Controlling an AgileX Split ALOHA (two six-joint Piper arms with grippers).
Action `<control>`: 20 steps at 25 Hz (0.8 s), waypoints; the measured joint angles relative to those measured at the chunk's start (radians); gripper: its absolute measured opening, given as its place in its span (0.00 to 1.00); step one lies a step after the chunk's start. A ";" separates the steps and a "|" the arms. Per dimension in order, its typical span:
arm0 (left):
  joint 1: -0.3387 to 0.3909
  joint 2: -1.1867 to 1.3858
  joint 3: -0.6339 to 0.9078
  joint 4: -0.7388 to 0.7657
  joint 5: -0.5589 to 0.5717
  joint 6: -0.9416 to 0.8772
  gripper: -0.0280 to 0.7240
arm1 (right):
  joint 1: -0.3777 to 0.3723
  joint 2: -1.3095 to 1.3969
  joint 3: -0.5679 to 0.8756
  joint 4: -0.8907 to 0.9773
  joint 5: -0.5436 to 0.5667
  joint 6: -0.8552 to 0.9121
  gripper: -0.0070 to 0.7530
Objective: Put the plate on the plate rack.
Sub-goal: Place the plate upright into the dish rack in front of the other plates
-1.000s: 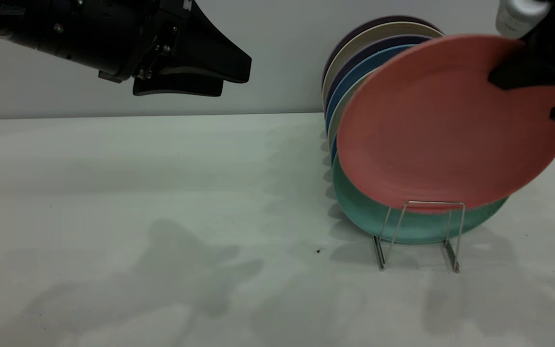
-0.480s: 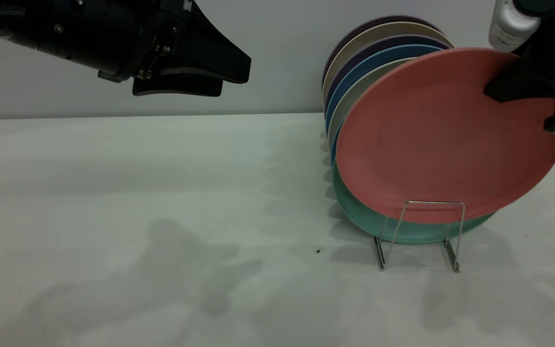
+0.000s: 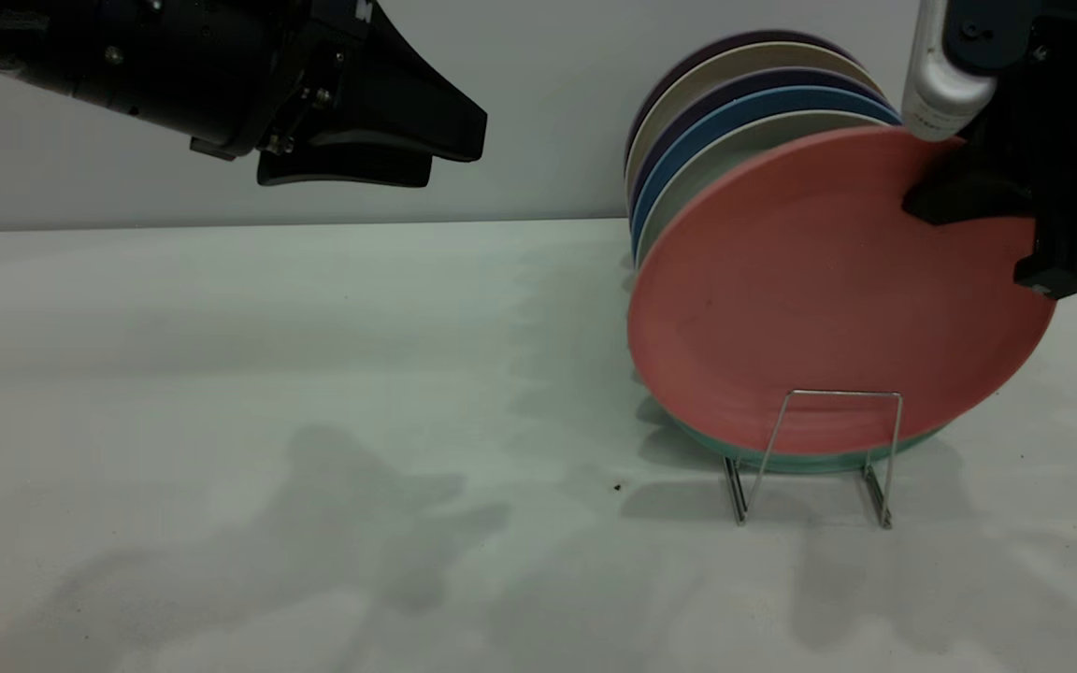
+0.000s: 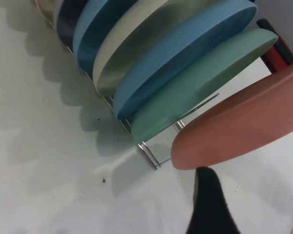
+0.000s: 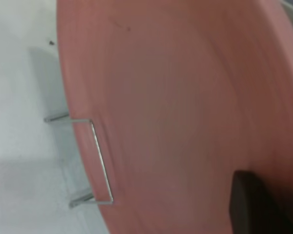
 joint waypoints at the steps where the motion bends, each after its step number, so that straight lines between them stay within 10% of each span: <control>1: 0.000 0.000 0.000 0.000 0.000 0.000 0.69 | 0.001 0.003 0.000 0.001 -0.003 0.000 0.11; 13: 0.000 0.000 0.000 0.000 -0.003 0.000 0.70 | 0.018 0.033 -0.001 0.003 -0.017 -0.004 0.14; 20: 0.000 0.000 0.000 0.000 -0.005 -0.001 0.70 | 0.019 0.033 -0.001 0.004 0.003 -0.003 0.35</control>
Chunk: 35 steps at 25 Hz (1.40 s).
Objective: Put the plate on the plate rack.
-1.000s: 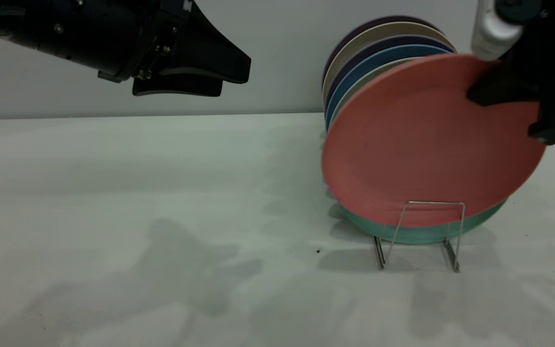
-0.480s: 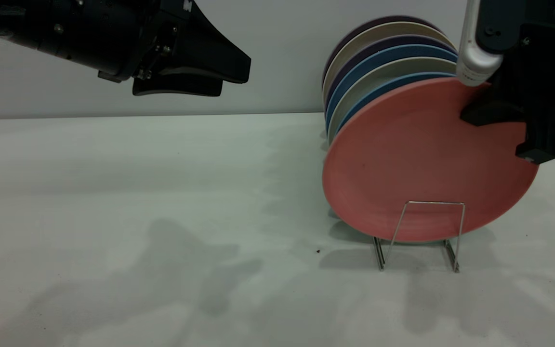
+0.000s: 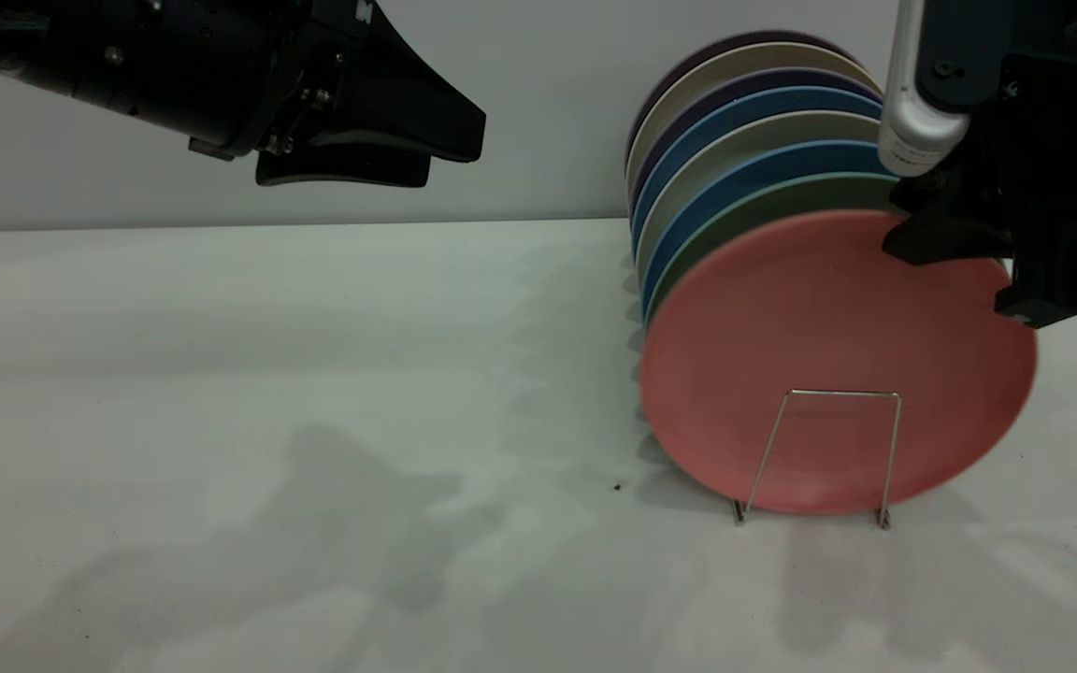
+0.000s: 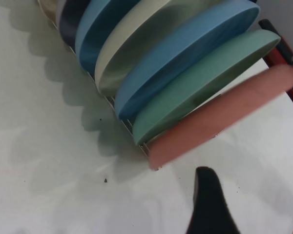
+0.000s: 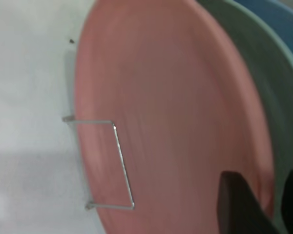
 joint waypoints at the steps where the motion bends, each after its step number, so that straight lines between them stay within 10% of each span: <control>1: 0.000 0.000 0.000 0.000 0.000 0.001 0.70 | 0.000 0.000 0.000 0.000 0.002 0.000 0.37; 16: 0.000 -0.006 0.000 0.009 -0.007 0.001 0.70 | 0.001 -0.117 0.000 0.055 -0.056 0.027 0.53; 29: 0.186 -0.460 0.001 0.260 -0.030 -0.171 0.70 | 0.011 -0.633 0.131 0.815 -0.461 -0.126 0.53; 35: 0.209 -0.675 0.004 0.407 0.009 -0.308 0.70 | 0.020 -0.731 0.138 0.820 -0.371 -0.125 0.44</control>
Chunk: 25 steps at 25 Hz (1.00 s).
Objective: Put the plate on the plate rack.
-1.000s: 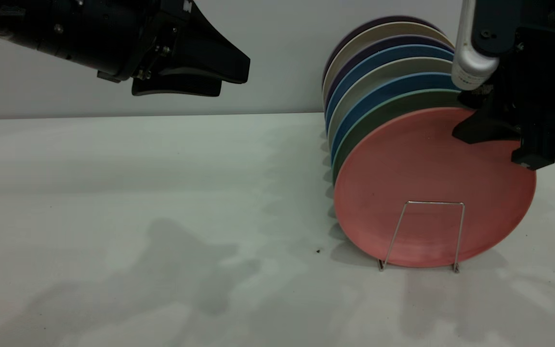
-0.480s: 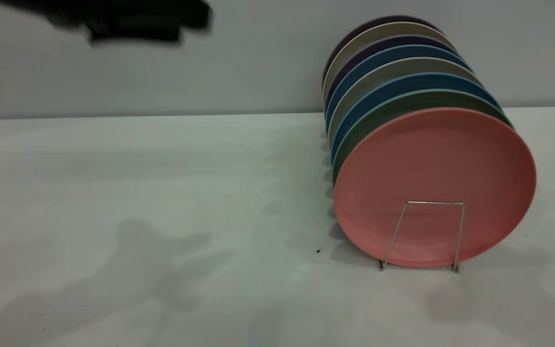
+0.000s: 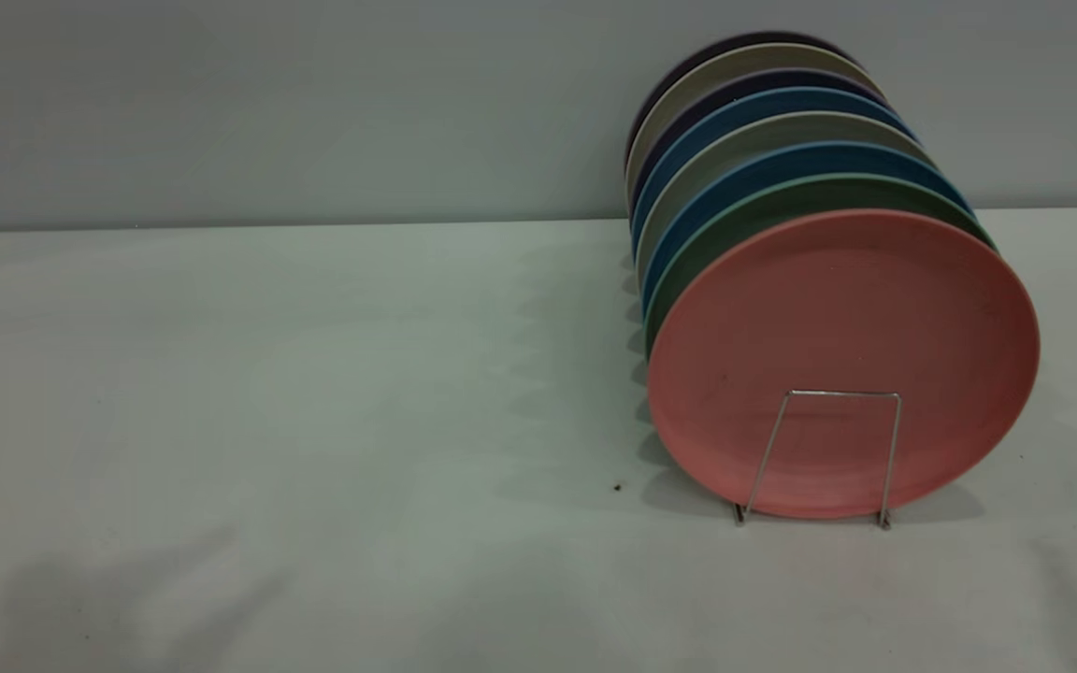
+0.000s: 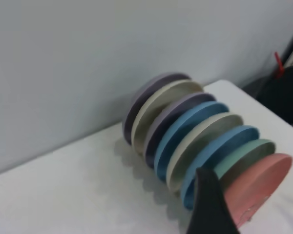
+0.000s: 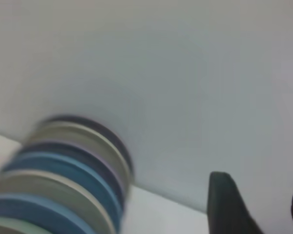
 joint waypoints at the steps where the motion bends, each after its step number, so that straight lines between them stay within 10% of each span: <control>1: 0.000 -0.025 0.000 0.009 0.016 -0.017 0.70 | 0.001 0.005 -0.003 0.000 0.040 0.015 0.42; 10: 0.000 -0.195 0.000 0.222 0.254 -0.234 0.70 | 0.001 0.110 -0.073 -0.190 0.739 0.473 0.36; 19: 0.000 -0.463 0.001 0.649 0.368 -0.613 0.70 | 0.003 0.034 -0.307 -1.619 1.130 1.673 0.36; 25: 0.000 -0.593 0.014 0.808 0.416 -0.779 0.70 | 0.002 -0.071 -0.309 -2.058 1.378 2.094 0.36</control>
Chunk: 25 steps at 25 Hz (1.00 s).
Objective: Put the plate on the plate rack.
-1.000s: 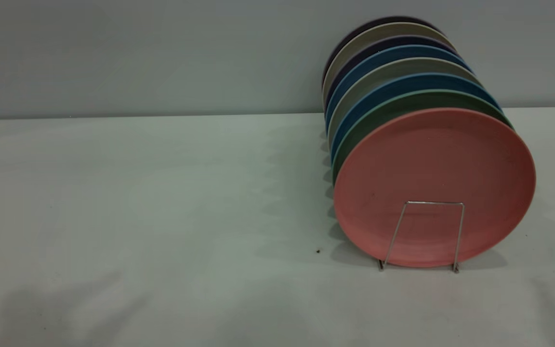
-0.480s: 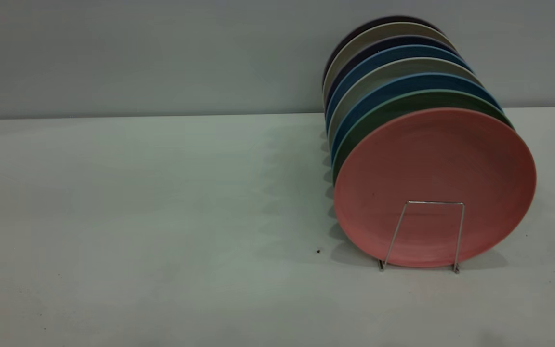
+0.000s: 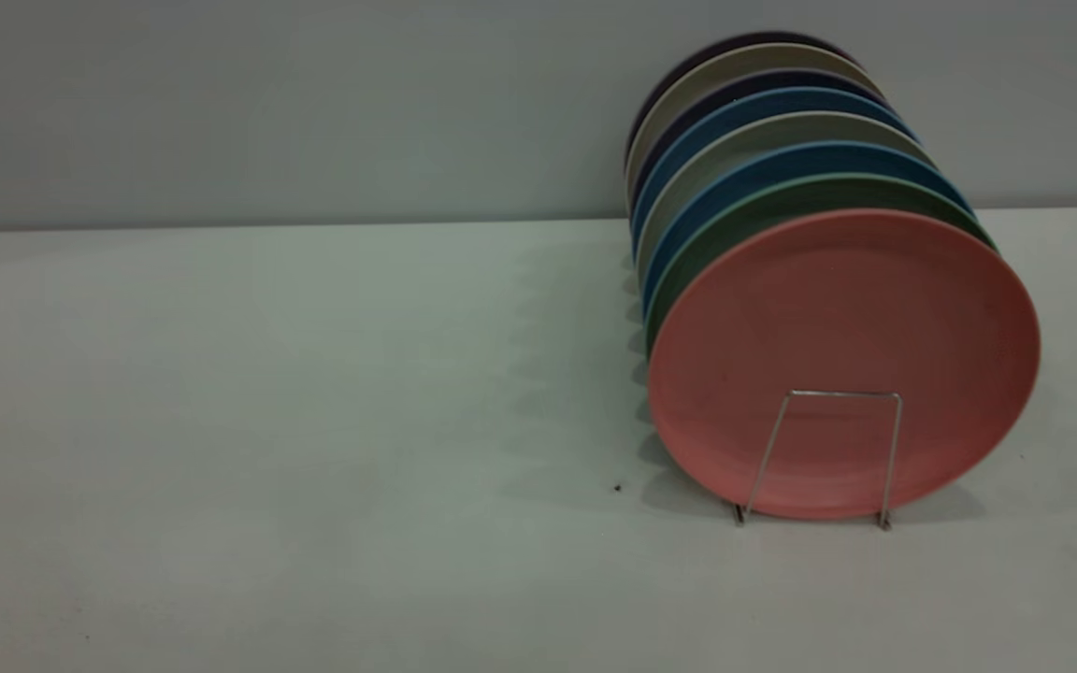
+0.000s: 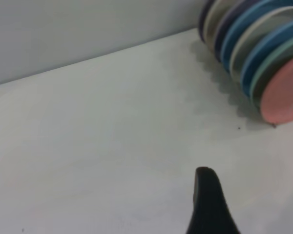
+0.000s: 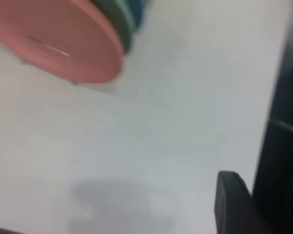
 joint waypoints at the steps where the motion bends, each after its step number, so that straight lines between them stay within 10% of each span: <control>1: 0.000 -0.020 0.005 0.009 0.000 -0.022 0.70 | 0.000 -0.028 0.000 0.003 0.016 0.013 0.36; 25: 0.000 -0.455 0.255 0.085 0.160 -0.067 0.70 | 0.000 -0.696 0.310 0.222 0.101 0.002 0.33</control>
